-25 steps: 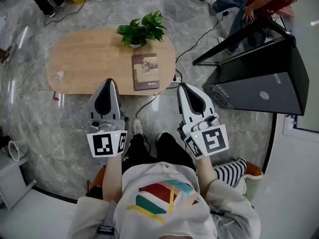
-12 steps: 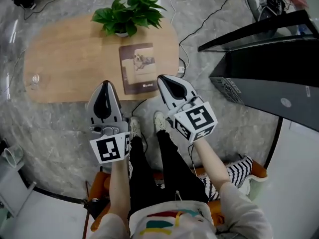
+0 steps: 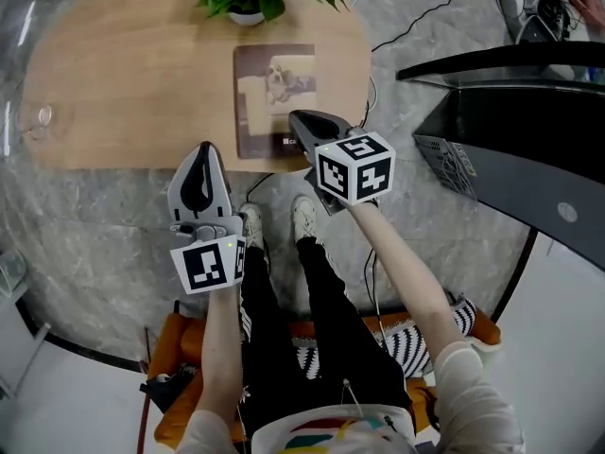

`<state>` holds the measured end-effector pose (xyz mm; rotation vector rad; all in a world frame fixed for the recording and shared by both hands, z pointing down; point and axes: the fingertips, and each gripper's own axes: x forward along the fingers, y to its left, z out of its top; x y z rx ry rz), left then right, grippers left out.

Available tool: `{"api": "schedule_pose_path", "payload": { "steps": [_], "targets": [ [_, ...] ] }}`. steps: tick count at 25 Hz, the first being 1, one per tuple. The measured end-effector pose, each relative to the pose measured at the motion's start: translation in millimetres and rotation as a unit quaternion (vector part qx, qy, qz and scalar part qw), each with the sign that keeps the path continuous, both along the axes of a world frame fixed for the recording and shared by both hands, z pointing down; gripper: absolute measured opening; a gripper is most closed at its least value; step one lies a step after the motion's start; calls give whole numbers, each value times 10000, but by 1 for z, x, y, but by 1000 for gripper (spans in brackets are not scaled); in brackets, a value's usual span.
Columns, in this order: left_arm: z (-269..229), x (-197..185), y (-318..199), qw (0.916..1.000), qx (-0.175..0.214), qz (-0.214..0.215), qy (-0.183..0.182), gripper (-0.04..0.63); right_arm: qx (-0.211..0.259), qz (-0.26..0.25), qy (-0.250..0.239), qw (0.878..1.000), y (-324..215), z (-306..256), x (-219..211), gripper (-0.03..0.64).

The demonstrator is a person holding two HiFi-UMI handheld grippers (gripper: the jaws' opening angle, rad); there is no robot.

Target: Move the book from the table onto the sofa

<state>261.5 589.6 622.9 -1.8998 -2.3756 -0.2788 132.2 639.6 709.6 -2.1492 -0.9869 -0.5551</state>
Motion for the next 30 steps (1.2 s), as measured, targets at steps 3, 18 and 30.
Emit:
{"api": "schedule_pose_path", "payload": {
  "steps": [3,18,30],
  "targets": [
    [12,6,-8,9999,106,-10,68,6,-33,-130,-449,9989,1,24,2,12],
    [30,1,-16,9994,296,45,166,6,66,-272,-900,9956,3,59,15,12],
    [39,6,-26,9990,421,-75,140,6,197,-574,-1149,9915,-27,75,16,12]
  ]
}}
